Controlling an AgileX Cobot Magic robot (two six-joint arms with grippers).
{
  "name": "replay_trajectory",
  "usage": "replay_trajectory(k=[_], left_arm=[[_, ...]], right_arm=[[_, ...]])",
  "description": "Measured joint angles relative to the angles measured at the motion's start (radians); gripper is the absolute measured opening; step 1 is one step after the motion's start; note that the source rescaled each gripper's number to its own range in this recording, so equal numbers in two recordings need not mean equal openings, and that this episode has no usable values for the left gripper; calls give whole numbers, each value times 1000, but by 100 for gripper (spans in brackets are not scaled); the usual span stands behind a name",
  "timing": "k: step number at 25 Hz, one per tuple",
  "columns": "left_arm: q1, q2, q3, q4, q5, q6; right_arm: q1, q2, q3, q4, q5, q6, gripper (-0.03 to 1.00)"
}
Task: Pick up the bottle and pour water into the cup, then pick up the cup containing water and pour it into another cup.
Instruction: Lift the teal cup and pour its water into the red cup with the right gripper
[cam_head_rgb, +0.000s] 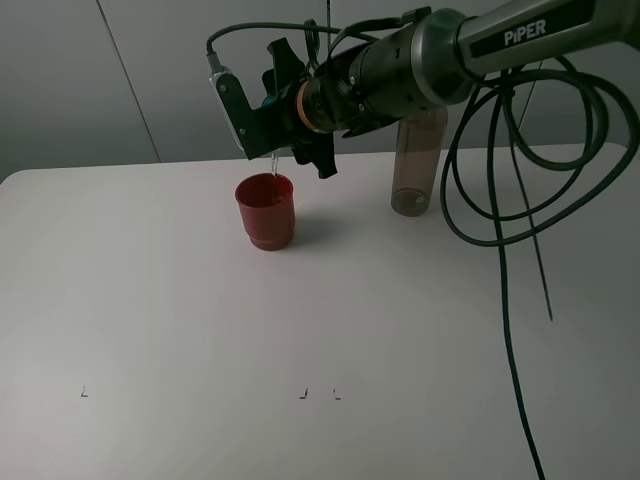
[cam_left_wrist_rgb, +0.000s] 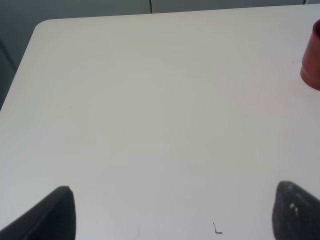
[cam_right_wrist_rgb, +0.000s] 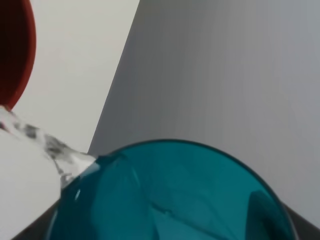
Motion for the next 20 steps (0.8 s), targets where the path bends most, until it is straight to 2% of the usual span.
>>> replay_trajectory(k=[20], left_arm=[[0,0,0,0,0,0]], right_arm=[[17,0,0,-60,6,-5,9]])
